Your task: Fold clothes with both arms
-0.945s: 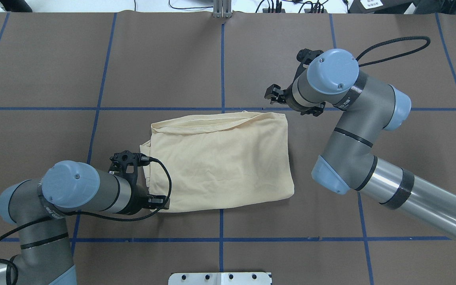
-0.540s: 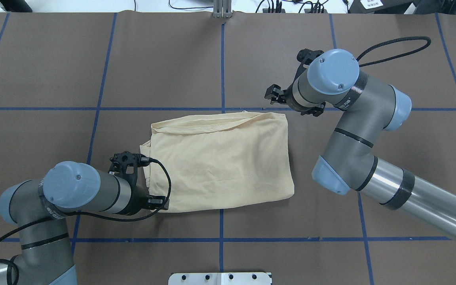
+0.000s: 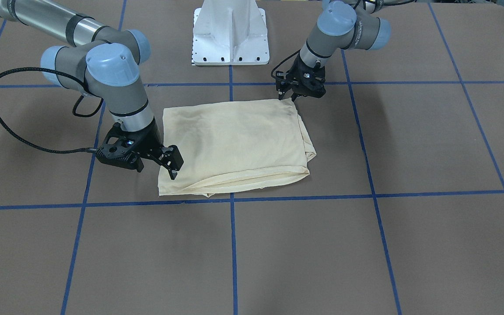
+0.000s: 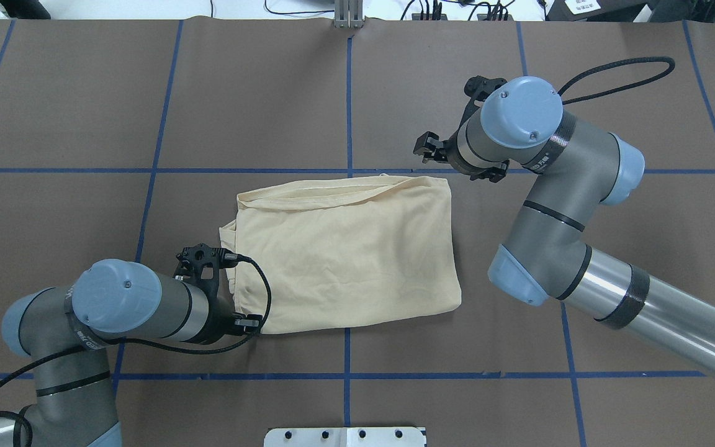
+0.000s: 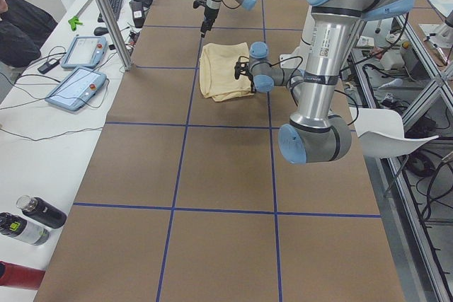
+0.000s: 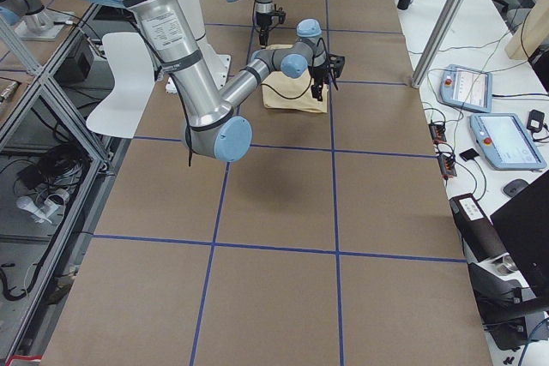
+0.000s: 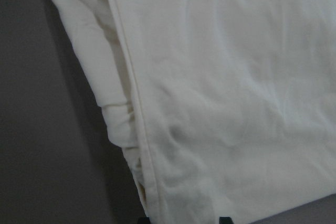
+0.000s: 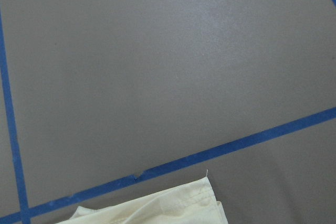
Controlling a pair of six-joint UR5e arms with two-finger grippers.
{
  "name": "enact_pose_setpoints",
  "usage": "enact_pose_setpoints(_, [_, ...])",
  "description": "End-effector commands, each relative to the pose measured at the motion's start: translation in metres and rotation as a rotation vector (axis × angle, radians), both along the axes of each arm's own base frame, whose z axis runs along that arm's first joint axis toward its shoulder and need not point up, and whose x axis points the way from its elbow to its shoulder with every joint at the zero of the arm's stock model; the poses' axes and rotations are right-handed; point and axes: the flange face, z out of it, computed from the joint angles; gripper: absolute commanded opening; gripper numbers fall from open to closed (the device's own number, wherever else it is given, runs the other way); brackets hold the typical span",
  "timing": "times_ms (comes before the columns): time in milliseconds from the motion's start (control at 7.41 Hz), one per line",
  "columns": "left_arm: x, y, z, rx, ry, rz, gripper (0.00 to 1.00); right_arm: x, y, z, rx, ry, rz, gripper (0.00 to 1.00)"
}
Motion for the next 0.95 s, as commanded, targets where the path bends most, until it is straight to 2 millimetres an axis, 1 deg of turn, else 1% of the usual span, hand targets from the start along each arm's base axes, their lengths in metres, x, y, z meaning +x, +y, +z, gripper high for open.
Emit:
enact_pose_setpoints(0, [0.002, 0.003, 0.000, -0.007, 0.000, 0.003, 0.28, 0.000, 0.000, 0.000, -0.001, -0.001, 0.001, 1.00])
enact_pose_setpoints(135, [0.002, 0.003, 0.000, -0.006, -0.001, 0.003, 0.07, 0.000, 0.000, -0.001, -0.001, -0.002, 0.002, 1.00])
enact_pose_setpoints(270, [0.001, 0.003, 0.002, -0.006, -0.006, 0.001, 0.00, 0.000, 0.000, 0.000, -0.003, -0.002, 0.003, 1.00])
enact_pose_setpoints(540, [-0.004, 0.001, 0.009, -0.001, -0.018, -0.002, 0.00, -0.001, 0.002, 0.000, -0.004, -0.002, 0.001, 1.00])
enact_pose_setpoints(675, [-0.012, -0.006, 0.014, 0.008, -0.028, -0.011, 0.00, -0.001, 0.002, 0.002, -0.004, 0.001, -0.001, 1.00])
enact_pose_setpoints(810, [-0.021, -0.026, 0.021, 0.042, -0.050, -0.024, 0.00, -0.002, 0.001, 0.005, -0.001, 0.004, -0.005, 1.00])
